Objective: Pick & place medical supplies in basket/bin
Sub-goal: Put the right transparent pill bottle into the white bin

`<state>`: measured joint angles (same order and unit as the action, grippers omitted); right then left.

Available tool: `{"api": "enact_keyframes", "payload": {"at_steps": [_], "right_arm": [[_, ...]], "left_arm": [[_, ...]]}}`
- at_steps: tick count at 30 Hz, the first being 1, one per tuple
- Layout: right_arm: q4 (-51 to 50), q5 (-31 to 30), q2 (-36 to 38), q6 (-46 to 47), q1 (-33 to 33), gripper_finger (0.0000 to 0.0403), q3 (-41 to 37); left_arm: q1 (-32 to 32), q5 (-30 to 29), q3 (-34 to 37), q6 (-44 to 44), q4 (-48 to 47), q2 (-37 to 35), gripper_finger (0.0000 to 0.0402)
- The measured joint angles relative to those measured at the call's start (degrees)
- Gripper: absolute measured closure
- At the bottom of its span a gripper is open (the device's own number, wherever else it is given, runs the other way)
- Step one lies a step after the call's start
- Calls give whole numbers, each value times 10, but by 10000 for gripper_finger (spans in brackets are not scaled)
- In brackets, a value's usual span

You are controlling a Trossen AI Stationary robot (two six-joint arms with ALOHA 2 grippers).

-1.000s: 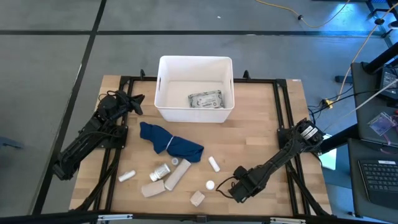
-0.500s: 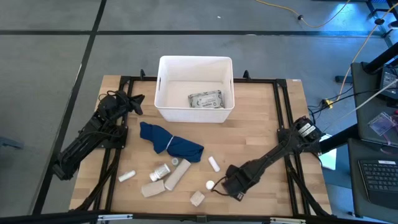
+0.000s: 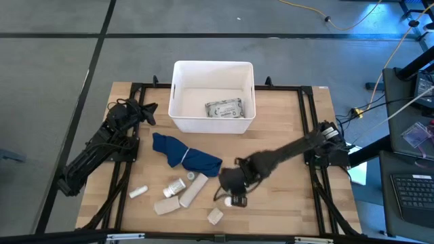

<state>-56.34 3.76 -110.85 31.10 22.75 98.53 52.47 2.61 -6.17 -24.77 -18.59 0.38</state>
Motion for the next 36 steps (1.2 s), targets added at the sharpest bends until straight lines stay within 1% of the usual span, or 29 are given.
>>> {"api": "enact_keyframes", "payload": {"at_steps": [6, 12, 14, 17, 22, 25, 27, 29, 33, 36], "right_arm": [[-68, -54, 0, -94, -76, 255, 142], [-62, -156, 0, -173, -171, 254, 263], [-46, -162, 0, -182, -215, 254, 289], [-28, -150, 0, -198, -285, 254, 301], [-49, -56, -5, -249, -400, 254, 279], [-51, -10, -5, -259, -453, 254, 233], [-46, 17, -5, -284, -479, 254, 194], [-42, 45, -5, -313, -497, 254, 153], [4, 89, -6, -360, -509, 254, 65], [52, 99, -6, -386, -510, 254, 12]], "left_arm": [[0, 0, 0, 0, 0, 0, 329], [0, 0, 0, 0, 0, 0, 329], [0, 0, 0, 0, 0, 0, 329], [0, 0, 0, 0, 0, 0, 329], [0, 0, 0, 0, 0, 0, 329], [0, -1, 0, 1, 0, 0, 329], [0, -1, 0, 7, 0, 0, 329], [0, -1, 0, 13, 0, 0, 329], [0, -3, 0, 20, 0, 0, 329], [0, -3, 0, 20, 0, 0, 329]]}}
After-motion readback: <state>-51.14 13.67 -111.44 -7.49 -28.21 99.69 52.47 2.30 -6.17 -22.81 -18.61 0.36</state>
